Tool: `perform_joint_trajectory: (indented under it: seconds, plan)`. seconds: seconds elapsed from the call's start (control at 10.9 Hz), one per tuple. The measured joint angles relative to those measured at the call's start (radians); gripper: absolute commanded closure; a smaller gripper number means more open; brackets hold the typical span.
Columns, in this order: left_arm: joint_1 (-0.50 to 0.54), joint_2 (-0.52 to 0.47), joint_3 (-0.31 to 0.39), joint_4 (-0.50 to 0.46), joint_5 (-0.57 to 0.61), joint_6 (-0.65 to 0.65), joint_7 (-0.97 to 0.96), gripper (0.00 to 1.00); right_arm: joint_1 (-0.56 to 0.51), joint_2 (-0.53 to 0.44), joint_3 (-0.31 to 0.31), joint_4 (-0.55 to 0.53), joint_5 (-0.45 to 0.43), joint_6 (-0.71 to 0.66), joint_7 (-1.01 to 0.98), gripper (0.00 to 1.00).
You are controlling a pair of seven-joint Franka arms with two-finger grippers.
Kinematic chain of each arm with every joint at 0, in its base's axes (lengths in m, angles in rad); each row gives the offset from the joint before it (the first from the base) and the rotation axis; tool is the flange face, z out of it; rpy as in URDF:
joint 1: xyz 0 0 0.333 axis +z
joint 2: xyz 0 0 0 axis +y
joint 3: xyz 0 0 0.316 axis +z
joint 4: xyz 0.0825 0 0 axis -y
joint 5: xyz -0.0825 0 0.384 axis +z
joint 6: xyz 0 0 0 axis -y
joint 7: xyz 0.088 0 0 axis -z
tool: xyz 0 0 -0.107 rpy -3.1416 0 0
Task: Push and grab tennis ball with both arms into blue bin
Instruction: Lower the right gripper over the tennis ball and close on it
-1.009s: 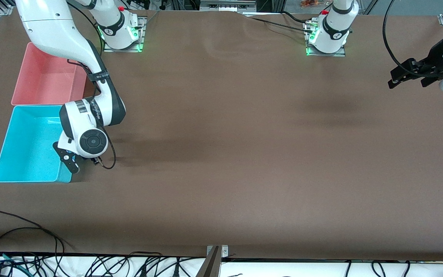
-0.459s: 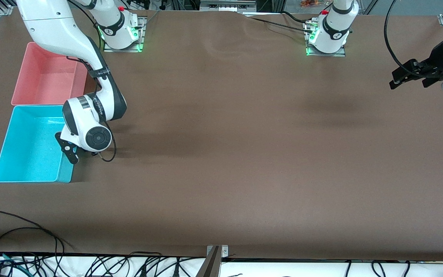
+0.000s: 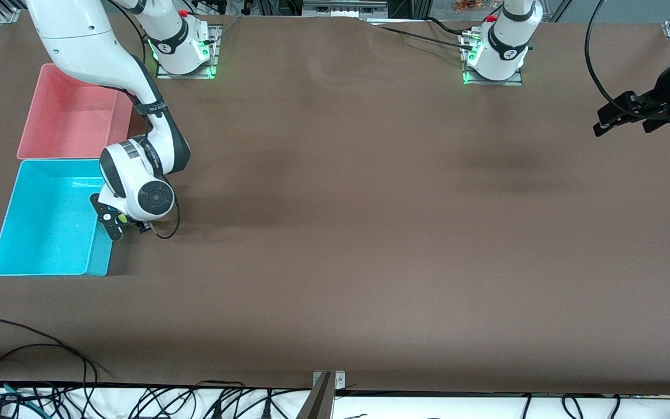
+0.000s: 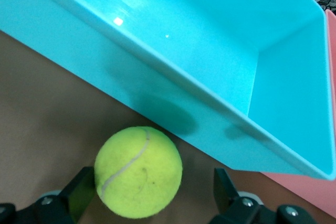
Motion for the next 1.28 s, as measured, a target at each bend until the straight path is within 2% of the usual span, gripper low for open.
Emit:
perform_joint_trajectory:
  seconds: [0.18, 0.28, 0.37, 0.46, 0.55, 0.64, 1.01, 1.1, 1.28]
  plan:
    - [0.0, 0.001, -0.004, 0.0, 0.018, 0.0, 0.0, 0.0, -0.002, 0.001, -0.011, -0.014, -0.019, 0.03, 0.022, 0.01]
    - [0.0, 0.002, -0.004, 0.0, 0.022, 0.0, 0.0, 0.0, 0.0, 0.005, -0.011, -0.017, -0.027, 0.038, 0.032, 0.1]
    - [0.0, 0.002, -0.004, 0.0, 0.023, 0.0, 0.0, 0.0, 0.0, 0.013, -0.011, -0.018, -0.044, 0.041, 0.045, 0.27]
    - [0.0, 0.002, -0.004, 0.0, 0.023, 0.0, 0.0, 0.0, 0.0, 0.019, -0.011, -0.019, -0.058, 0.044, 0.055, 0.48]
    - [0.0, 0.002, -0.004, 0.0, 0.023, 0.0, 0.0, 0.0, -0.001, 0.023, -0.011, -0.019, -0.064, 0.046, 0.062, 0.62]
    - [-0.001, 0.002, -0.005, 0.0, 0.023, -0.001, 0.0, 0.0, -0.001, 0.023, -0.011, -0.019, -0.067, 0.048, 0.063, 0.67]
    - [-0.005, 0.002, -0.012, 0.001, 0.024, -0.001, 0.0, 0.0, 0.0, 0.015, -0.011, 0.004, -0.069, 0.05, 0.064, 0.69]
    - [-0.005, 0.002, -0.012, 0.001, 0.024, -0.002, 0.0, 0.0, 0.0, 0.012, -0.01, 0.031, -0.068, 0.025, 0.051, 0.69]
    - [-0.005, 0.002, -0.012, 0.002, 0.024, -0.006, 0.0, 0.0, 0.004, 0.007, -0.007, 0.116, -0.004, -0.09, -0.051, 0.69]
